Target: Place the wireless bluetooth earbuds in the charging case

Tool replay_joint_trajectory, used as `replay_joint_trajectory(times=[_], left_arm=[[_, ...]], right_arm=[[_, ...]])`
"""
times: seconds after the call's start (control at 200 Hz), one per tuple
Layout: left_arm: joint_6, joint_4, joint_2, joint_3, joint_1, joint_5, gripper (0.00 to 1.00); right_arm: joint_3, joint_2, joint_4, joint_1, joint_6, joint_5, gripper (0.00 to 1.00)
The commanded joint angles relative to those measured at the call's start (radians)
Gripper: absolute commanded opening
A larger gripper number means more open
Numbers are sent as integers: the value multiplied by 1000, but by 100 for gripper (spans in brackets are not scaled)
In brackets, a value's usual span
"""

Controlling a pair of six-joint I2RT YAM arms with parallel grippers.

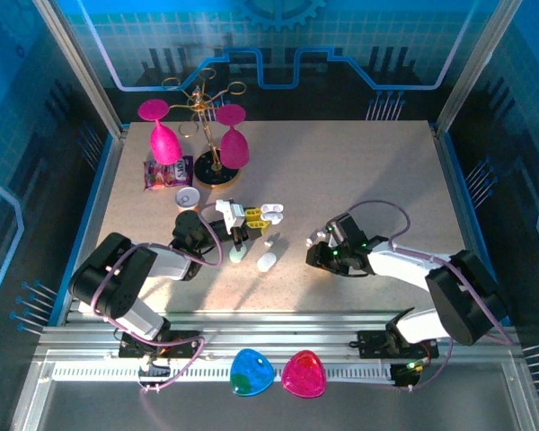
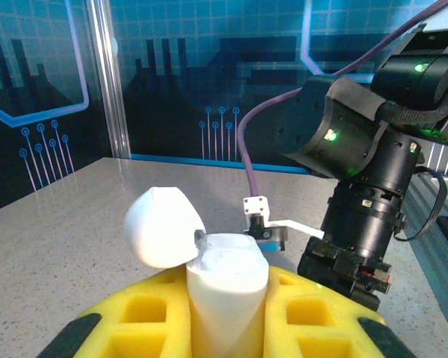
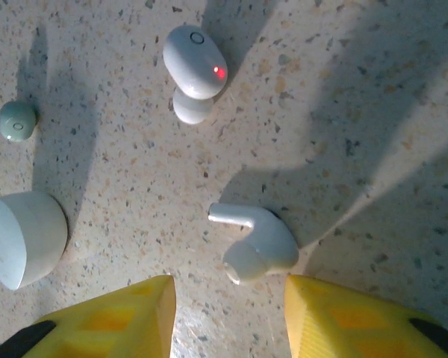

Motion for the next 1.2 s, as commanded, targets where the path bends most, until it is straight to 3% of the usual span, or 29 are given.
replay_joint_trajectory(times=[0.0,0.24,0.535,0.895,1.196], left_arm=[[17,27,-26,-14,9,15,3],[13,27,-26,-11,8,19,3],[11,27,-27,-1,8,24,3],[-1,27,-31,6,8,35,3],[11,28,-40,-9,9,33,3]], right_arm=[[45,34,32,-21,-12,-19,42],[59,-5,46,-57,-114,-3,43],[-25,-97,19,-99,10,25,39],[56,39,23,-40,115,61,32],[145,115,-34,-25,71,32,30]])
